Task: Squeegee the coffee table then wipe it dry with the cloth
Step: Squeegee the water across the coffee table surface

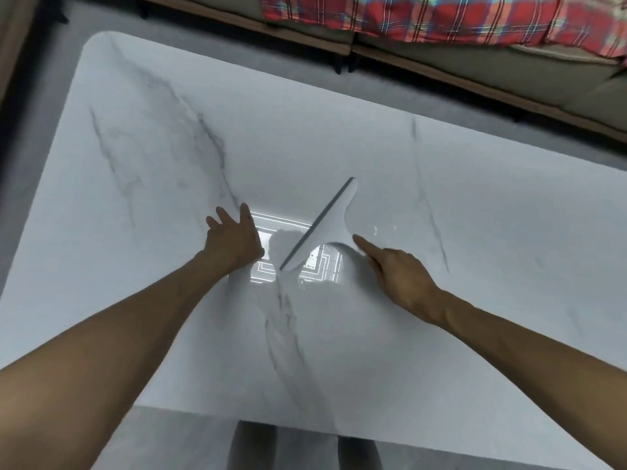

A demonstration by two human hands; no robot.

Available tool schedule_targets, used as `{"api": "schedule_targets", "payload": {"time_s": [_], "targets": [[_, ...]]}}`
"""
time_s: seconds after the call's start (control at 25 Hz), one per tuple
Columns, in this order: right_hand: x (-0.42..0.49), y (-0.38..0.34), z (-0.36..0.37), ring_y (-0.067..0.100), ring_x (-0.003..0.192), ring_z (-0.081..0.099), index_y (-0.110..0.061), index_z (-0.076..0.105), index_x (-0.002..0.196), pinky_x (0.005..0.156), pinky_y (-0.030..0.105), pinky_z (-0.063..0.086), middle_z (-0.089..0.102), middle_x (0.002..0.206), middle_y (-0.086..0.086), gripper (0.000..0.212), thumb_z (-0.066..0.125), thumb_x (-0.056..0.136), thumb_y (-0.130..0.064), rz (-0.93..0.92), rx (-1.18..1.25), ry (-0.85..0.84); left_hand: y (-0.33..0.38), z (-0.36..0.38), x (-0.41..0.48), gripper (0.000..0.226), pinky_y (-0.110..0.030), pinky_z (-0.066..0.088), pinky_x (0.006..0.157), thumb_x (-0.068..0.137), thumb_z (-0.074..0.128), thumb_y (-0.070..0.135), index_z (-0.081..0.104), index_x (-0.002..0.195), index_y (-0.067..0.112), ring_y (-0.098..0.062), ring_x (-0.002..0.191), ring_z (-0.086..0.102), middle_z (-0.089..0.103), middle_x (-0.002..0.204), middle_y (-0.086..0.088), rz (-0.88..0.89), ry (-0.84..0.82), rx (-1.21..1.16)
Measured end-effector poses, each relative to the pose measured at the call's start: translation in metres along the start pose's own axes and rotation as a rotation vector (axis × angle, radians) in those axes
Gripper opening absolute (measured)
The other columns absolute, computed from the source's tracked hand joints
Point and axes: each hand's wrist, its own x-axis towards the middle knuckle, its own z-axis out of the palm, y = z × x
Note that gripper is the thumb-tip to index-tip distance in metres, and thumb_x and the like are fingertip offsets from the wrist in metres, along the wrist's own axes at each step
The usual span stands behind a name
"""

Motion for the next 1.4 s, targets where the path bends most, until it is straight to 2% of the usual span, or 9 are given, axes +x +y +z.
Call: {"api": "schedule_targets", "payload": {"time_s": [0.28, 0.52, 0.68, 0.76, 0.84, 0.96, 1.08, 1.28, 1.4], "targets": [[-0.074, 0.068, -0.030, 0.029, 0.077, 0.060, -0.040, 0.024, 0.150, 0.066, 0.033, 0.045, 0.054, 0.079, 0.000, 0.048, 0.028, 0.102, -0.032, -0.065, -0.190, -0.128, 0.021, 0.045, -0.080, 0.061, -0.040, 0.043, 0.090, 0.087, 0.020, 0.018, 0.026, 0.143, -0.004, -0.035, 0.107, 0.050, 0.045, 0.123, -0.027, -0.042, 0.193, 0.019], [0.051, 0.047, -0.112, 0.045, 0.106, 0.057, -0.026, 0.035, 0.146, 0.091, 0.046, 0.047, 0.063, 0.119, 0.022, 0.043, 0.031, 0.103, -0.028, 0.053, 0.054, 0.192, 0.033, 0.091, -0.106, 0.065, -0.052, 0.031, 0.109, 0.098, 0.033, 0.021, 0.003, 0.151, -0.003, -0.057, 0.133, 0.028, 0.018, 0.146, -0.043, -0.335, 0.036, -0.205], [0.142, 0.012, -0.120, 0.033, 0.080, 0.054, -0.022, 0.036, 0.140, 0.059, 0.036, 0.042, 0.056, 0.110, 0.018, 0.052, 0.026, 0.091, -0.009, 0.256, 0.202, 0.198, 0.028, 0.094, -0.099, 0.064, -0.058, 0.021, 0.115, 0.102, 0.028, 0.019, -0.004, 0.148, -0.013, -0.060, 0.139, 0.012, 0.009, 0.152, -0.041, -0.296, 0.010, -0.248], [0.148, -0.011, -0.099, 0.037, 0.089, 0.058, -0.017, 0.037, 0.137, 0.062, 0.033, 0.039, 0.059, 0.113, 0.021, 0.051, 0.028, 0.088, -0.005, 0.227, 0.188, 0.184, 0.027, 0.088, -0.104, 0.070, -0.055, 0.020, 0.116, 0.100, 0.039, 0.022, 0.000, 0.151, -0.007, -0.056, 0.141, 0.012, 0.006, 0.155, -0.035, -0.284, -0.020, -0.215], [0.129, -0.029, -0.066, 0.041, 0.104, 0.056, -0.019, 0.032, 0.143, 0.074, 0.033, 0.036, 0.059, 0.115, 0.022, 0.051, 0.030, 0.093, -0.009, 0.100, 0.127, 0.159, 0.025, 0.084, -0.110, 0.073, -0.053, 0.021, 0.116, 0.098, 0.044, 0.020, 0.001, 0.152, -0.002, -0.054, 0.142, 0.009, 0.003, 0.157, -0.030, -0.263, -0.020, -0.233], [0.070, -0.036, -0.012, 0.043, 0.090, 0.059, -0.028, 0.030, 0.145, 0.069, 0.036, 0.036, 0.061, 0.093, 0.020, 0.053, 0.032, 0.094, -0.012, -0.144, -0.030, 0.064, 0.023, 0.089, -0.113, 0.069, -0.052, 0.022, 0.115, 0.095, 0.044, 0.015, 0.007, 0.150, -0.005, -0.053, 0.142, 0.009, 0.006, 0.156, -0.030, -0.214, -0.007, -0.209], [0.005, -0.011, 0.014, 0.038, 0.086, 0.060, -0.036, 0.024, 0.148, 0.066, 0.034, 0.038, 0.063, 0.095, 0.014, 0.062, 0.040, 0.092, -0.014, -0.277, -0.184, -0.035, 0.016, 0.101, -0.120, 0.067, -0.050, 0.024, 0.116, 0.094, 0.048, 0.013, 0.014, 0.150, -0.004, -0.045, 0.144, 0.013, 0.008, 0.157, -0.027, -0.239, 0.052, -0.239], [-0.082, 0.057, 0.000, 0.030, 0.076, 0.059, -0.045, 0.018, 0.149, 0.063, 0.034, 0.043, 0.051, 0.084, 0.000, 0.060, 0.035, 0.098, -0.020, -0.263, -0.375, -0.210, 0.004, 0.133, -0.153, 0.036, -0.041, 0.042, 0.089, 0.090, 0.041, 0.000, 0.045, 0.125, -0.006, -0.039, 0.123, 0.045, 0.037, 0.136, -0.026, -0.153, 0.130, -0.312], [-0.097, 0.066, -0.020, 0.031, 0.087, 0.063, -0.046, 0.022, 0.148, 0.068, 0.032, 0.041, 0.059, 0.092, 0.001, 0.048, 0.027, 0.102, -0.031, -0.246, -0.392, -0.202, -0.008, 0.153, -0.180, 0.037, -0.033, 0.043, 0.085, 0.090, 0.041, -0.001, 0.053, 0.124, 0.002, -0.036, 0.113, 0.056, 0.052, 0.129, -0.017, -0.075, 0.131, -0.332]]}}
